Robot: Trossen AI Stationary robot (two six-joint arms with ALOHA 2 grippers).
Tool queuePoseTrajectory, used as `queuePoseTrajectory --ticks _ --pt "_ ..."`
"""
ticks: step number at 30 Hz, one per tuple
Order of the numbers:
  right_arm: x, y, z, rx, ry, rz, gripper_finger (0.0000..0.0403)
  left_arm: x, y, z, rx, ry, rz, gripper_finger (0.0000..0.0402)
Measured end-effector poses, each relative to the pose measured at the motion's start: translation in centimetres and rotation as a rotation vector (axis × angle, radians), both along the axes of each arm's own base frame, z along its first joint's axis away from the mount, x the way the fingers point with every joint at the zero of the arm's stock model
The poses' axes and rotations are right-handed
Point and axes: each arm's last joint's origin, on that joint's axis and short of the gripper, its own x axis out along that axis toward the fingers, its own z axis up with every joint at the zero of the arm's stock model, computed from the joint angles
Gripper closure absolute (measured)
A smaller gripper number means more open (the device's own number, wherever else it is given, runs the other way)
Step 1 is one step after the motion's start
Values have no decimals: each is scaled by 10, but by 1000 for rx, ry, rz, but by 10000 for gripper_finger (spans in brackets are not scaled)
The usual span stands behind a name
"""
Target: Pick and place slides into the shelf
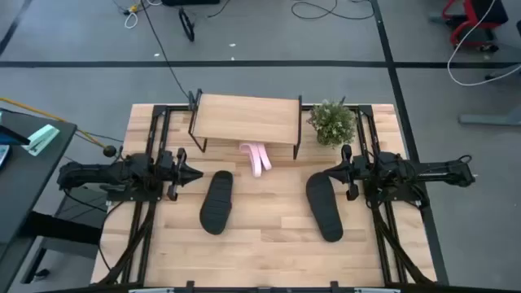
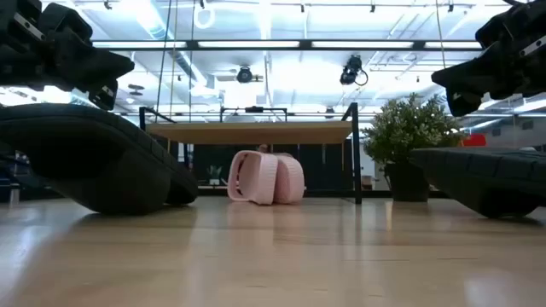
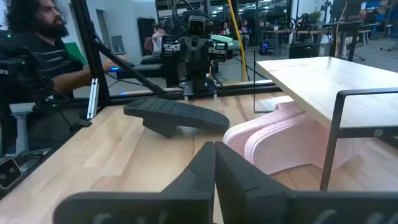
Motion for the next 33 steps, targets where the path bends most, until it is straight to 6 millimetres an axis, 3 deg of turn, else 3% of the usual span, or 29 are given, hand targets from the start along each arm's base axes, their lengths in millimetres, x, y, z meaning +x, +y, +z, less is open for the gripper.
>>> queuePoseTrajectory --ticks 33 --pt "0 0 0 0 0 0 389 0 0 0 0 0 0 367"
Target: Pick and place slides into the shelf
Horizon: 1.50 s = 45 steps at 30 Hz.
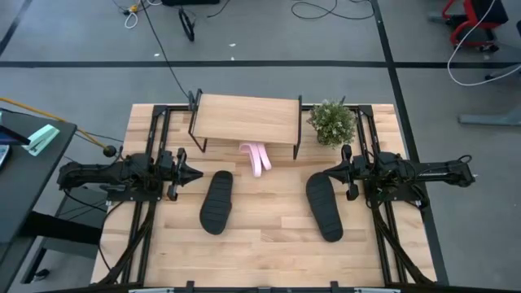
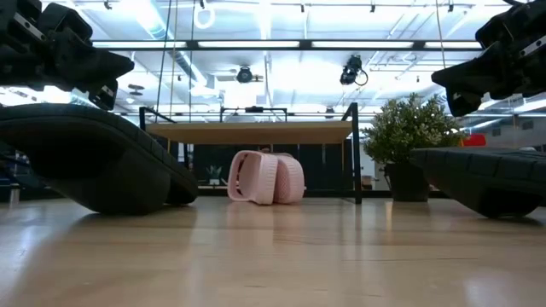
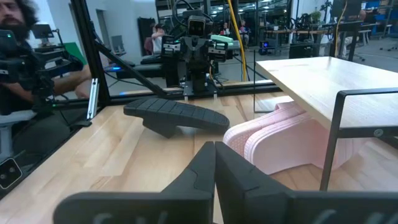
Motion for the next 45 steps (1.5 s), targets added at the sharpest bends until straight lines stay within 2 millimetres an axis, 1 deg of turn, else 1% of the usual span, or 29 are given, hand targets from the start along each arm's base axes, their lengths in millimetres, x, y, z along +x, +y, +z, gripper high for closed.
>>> queuePoseTrajectory --ticks 6,17,27,38,45 --pt "0 0 0 0 0 0 389 0 0 0 0 0 0 361" --pt "0 0 0 0 0 0 389 0 0 0 0 0 0 374" --pt "0 0 0 0 0 0 389 0 0 0 0 0 0 361" --pt "0 0 0 0 0 0 389 0 0 0 0 0 0 374" --pt "0 0 0 0 0 0 389 0 0 0 0 0 0 364"
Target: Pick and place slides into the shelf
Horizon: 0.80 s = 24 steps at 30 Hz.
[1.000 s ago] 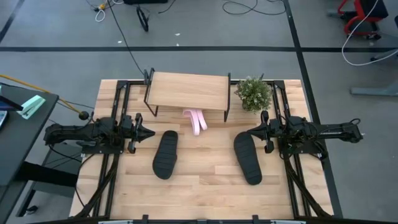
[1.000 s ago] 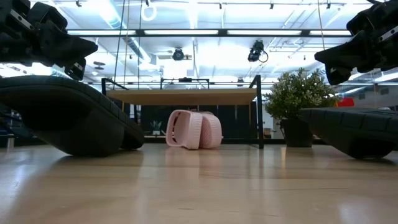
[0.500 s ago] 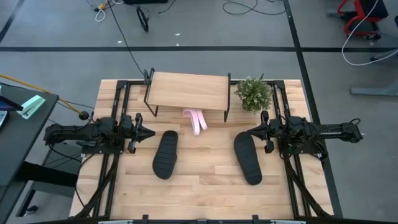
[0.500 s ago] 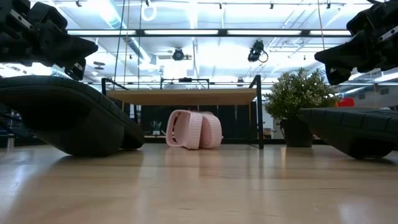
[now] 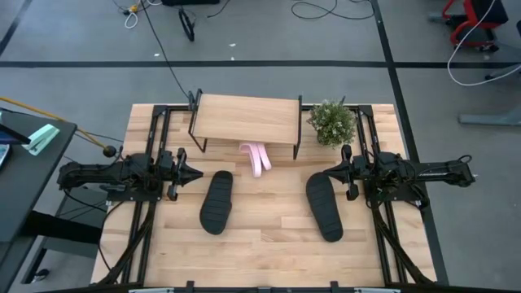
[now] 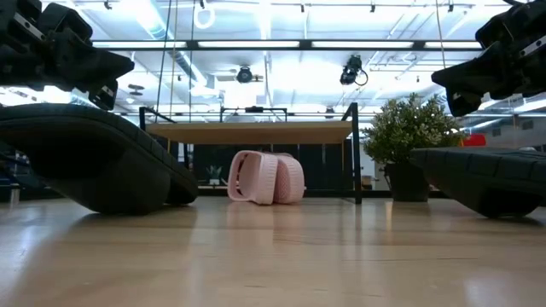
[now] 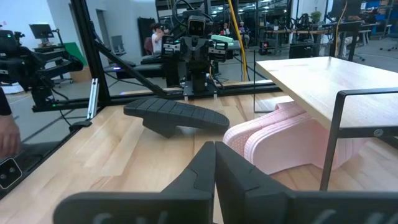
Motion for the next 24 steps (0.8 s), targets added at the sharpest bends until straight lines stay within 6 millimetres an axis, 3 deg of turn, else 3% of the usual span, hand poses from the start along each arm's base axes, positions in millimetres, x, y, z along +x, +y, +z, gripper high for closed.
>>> queuePoseTrajectory --ticks 24 --pt "0 0 0 0 0 0 389 0 0 0 0 0 0 361"
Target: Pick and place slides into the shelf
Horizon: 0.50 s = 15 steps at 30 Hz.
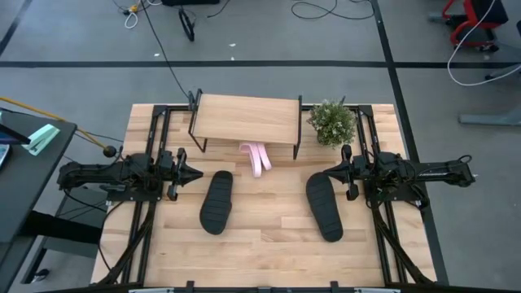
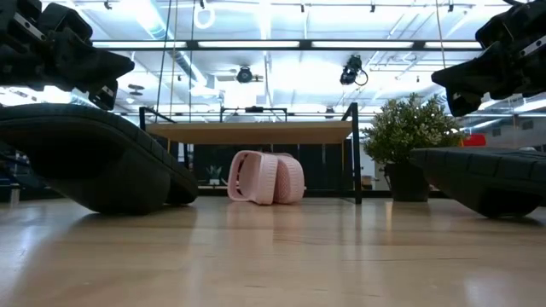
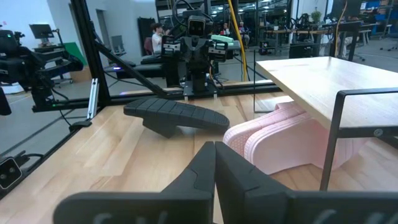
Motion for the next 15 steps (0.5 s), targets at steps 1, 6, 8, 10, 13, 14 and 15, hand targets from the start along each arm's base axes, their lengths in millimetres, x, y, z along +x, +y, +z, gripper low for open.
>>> queuePoseTrajectory --ticks 1,6,8,10,13,14,15 --pt "0 0 0 0 1 0 389 0 0 0 0 0 0 361" --pt "0 0 0 0 0 1 389 0 0 0 0 0 0 366" --pt "0 0 0 0 1 0 389 0 0 0 0 0 0 369" --pt "0 0 0 0 0 0 389 0 0 0 0 0 0 372" --pt "0 0 0 0 0 0 389 0 0 0 0 -1 0 374" --pt "0 0 0 0 0 0 389 0 0 0 0 0 0 373" --pt "0 0 0 0 0 0 389 0 0 0 0 0 0 372"
